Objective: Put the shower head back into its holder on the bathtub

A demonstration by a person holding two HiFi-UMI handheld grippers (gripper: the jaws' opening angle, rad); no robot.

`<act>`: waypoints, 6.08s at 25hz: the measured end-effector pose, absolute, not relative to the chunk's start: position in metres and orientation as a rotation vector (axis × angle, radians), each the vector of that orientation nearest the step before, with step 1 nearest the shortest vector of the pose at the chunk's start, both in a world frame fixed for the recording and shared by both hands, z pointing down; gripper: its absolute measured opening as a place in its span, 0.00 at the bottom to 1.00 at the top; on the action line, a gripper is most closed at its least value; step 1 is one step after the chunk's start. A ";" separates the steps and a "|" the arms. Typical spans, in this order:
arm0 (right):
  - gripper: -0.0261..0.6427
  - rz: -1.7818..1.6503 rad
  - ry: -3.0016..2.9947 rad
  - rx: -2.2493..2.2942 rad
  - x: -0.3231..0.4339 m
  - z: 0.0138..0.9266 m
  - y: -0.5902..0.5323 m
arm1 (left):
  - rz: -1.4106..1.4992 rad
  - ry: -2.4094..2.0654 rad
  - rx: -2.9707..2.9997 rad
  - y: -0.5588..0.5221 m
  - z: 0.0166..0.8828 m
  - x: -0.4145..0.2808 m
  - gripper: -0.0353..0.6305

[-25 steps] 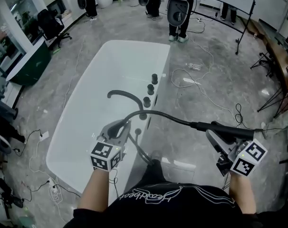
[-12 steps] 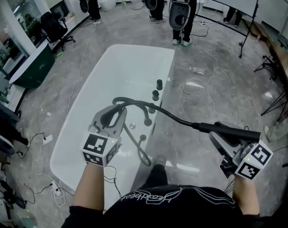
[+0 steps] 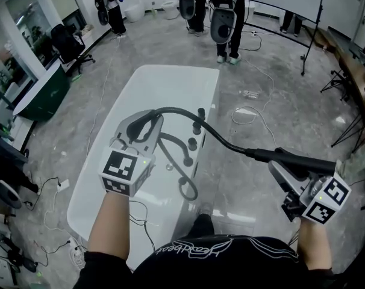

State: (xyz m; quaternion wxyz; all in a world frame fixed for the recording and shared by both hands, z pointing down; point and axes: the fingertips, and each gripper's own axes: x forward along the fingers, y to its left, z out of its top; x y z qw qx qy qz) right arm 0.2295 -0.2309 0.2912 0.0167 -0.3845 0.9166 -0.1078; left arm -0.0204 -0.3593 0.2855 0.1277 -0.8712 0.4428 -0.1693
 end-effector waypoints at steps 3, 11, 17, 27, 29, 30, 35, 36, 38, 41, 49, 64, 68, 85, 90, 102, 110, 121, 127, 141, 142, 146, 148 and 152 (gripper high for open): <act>0.24 -0.318 2.845 -1.191 0.230 0.282 -0.236 | -0.475 1.265 -2.519 -0.370 0.270 -0.015 0.15; 0.24 -0.270 2.865 -1.153 0.217 0.266 -0.249 | -0.419 1.285 -2.479 -0.380 0.247 -0.027 0.15; 0.24 -0.306 2.896 -1.080 0.201 0.266 -0.277 | -0.448 1.361 -2.476 -0.393 0.253 -0.056 0.15; 0.24 -0.416 2.920 -0.989 0.163 0.297 -0.285 | -0.497 1.467 -2.471 -0.377 0.283 -0.107 0.15; 0.24 -0.420 2.925 -0.977 0.159 0.301 -0.282 | -0.494 1.472 -2.470 -0.369 0.286 -0.111 0.15; 0.24 -0.422 2.925 -0.971 0.158 0.302 -0.279 | -0.491 1.477 -2.475 -0.363 0.287 -0.113 0.15; 0.24 -0.435 2.925 -0.939 0.151 0.303 -0.269 | -0.488 1.480 -2.471 -0.338 0.281 -0.119 0.15; 0.24 -0.437 2.926 -0.932 0.148 0.304 -0.267 | -0.494 1.482 -2.466 -0.333 0.280 -0.122 0.15; 0.24 -0.442 2.930 -0.918 0.144 0.305 -0.260 | -0.509 1.486 -2.464 -0.324 0.282 -0.126 0.15; 0.24 -0.457 2.936 -0.900 0.140 0.309 -0.250 | -0.509 1.490 -2.475 -0.309 0.283 -0.127 0.15; 0.24 -0.479 2.952 -0.869 0.135 0.312 -0.231 | -0.506 1.519 -2.504 -0.277 0.289 -0.132 0.15; 0.24 -0.537 2.953 -0.994 0.156 0.340 -0.207 | -0.509 1.504 -2.664 -0.264 0.350 -0.104 0.15; 0.24 -0.569 2.940 -1.055 0.166 0.353 -0.212 | -0.529 1.498 -2.727 -0.276 0.381 -0.092 0.15; 0.24 -0.566 2.852 -1.117 0.190 0.361 -0.236 | -0.602 1.519 -2.876 -0.310 0.507 -0.071 0.15; 0.24 -0.569 2.850 -1.112 0.191 0.363 -0.240 | -0.697 1.464 -2.946 -0.315 0.560 -0.056 0.15; 0.24 -0.604 2.891 -1.023 0.174 0.371 -0.254 | -0.938 1.417 -3.029 -0.310 0.656 -0.030 0.15; 0.24 -0.612 2.943 -0.928 0.144 0.375 -0.267 | -1.062 1.383 -3.058 -0.295 0.696 -0.027 0.15; 0.24 -0.649 3.021 -0.867 0.116 0.402 -0.290 | -1.164 1.341 -3.129 -0.270 0.730 -0.024 0.30; 0.24 -0.719 3.069 -0.845 0.097 0.437 -0.296 | -0.968 1.481 -3.190 -0.259 0.699 -0.043 0.30; 0.24 -0.530 3.393 -0.765 0.018 0.519 -0.310 | -0.490 1.581 -3.218 -0.233 0.561 -0.082 0.06; 0.24 -0.515 3.412 -0.756 0.013 0.526 -0.311 | -0.477 1.566 -3.220 -0.233 0.555 -0.083 0.06; 0.24 -0.458 3.498 -0.696 -0.010 0.556 -0.313 | -0.451 1.539 -3.202 -0.240 0.538 -0.094 0.06; 0.24 -0.404 3.544 -0.676 -0.019 0.574 -0.312 | -0.447 1.544 -3.179 -0.240 0.531 -0.101 0.06; 0.24 -0.372 3.615 -0.635 -0.035 0.611 -0.307 | -0.450 1.592 -3.131 -0.238 0.525 -0.121 0.06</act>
